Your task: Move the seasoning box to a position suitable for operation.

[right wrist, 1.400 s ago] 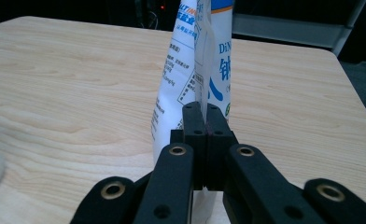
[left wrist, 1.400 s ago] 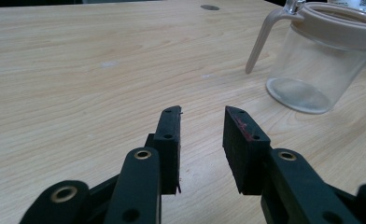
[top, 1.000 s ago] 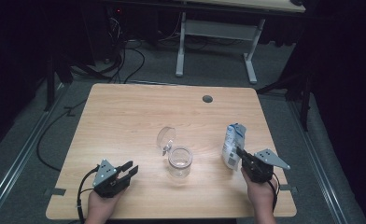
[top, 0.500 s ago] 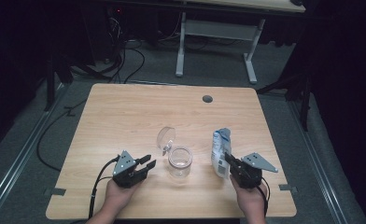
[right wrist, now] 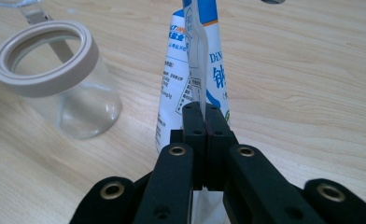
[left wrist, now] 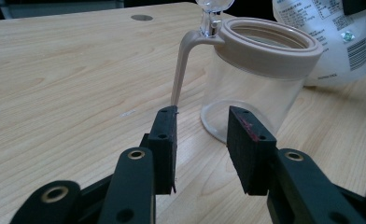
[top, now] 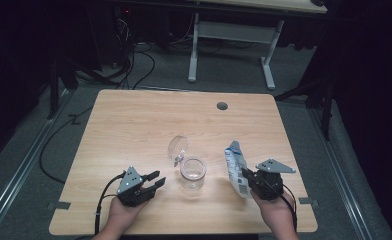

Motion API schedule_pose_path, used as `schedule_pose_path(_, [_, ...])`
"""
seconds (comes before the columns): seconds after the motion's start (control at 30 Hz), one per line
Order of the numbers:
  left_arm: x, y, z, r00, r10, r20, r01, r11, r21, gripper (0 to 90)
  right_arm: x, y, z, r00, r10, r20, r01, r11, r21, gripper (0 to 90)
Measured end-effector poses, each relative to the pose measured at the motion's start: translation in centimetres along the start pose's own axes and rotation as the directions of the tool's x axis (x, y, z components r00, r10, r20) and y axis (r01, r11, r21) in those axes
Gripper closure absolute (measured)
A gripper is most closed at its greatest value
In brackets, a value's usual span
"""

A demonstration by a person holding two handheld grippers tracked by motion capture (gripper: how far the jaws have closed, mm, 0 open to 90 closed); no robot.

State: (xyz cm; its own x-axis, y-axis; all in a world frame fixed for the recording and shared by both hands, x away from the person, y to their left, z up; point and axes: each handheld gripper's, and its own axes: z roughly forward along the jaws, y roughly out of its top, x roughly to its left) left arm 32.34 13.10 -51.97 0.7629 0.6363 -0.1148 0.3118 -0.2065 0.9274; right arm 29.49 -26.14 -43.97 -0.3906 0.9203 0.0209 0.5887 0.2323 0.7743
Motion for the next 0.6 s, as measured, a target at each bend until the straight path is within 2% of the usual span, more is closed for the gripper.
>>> schedule_pose_path(0.23, [-0.3, -0.1, 0.0, 0.9998, 0.014, 0.013, -0.014, 0.9999, -0.002, 63.6, 0.2, 1.2, -0.4, 0.9987, -0.047, -0.022, 0.048, 0.995, 0.089, 90.0])
schedule_pose_path(0.43, [-0.4, -0.2, 0.0, 0.9997, 0.015, 0.018, -0.015, 0.9999, 0.0, 63.5, 0.3, 2.2, -0.4, 0.9959, -0.081, -0.041, 0.086, 0.983, 0.161, 90.0])
schedule_pose_path(0.6, [-0.5, -0.3, 0.0, 0.9997, 0.017, 0.016, -0.017, 0.9999, 0.0, 63.5, 0.4, 3.0, -0.3, 0.9946, -0.089, -0.054, 0.098, 0.973, 0.209, 90.0])
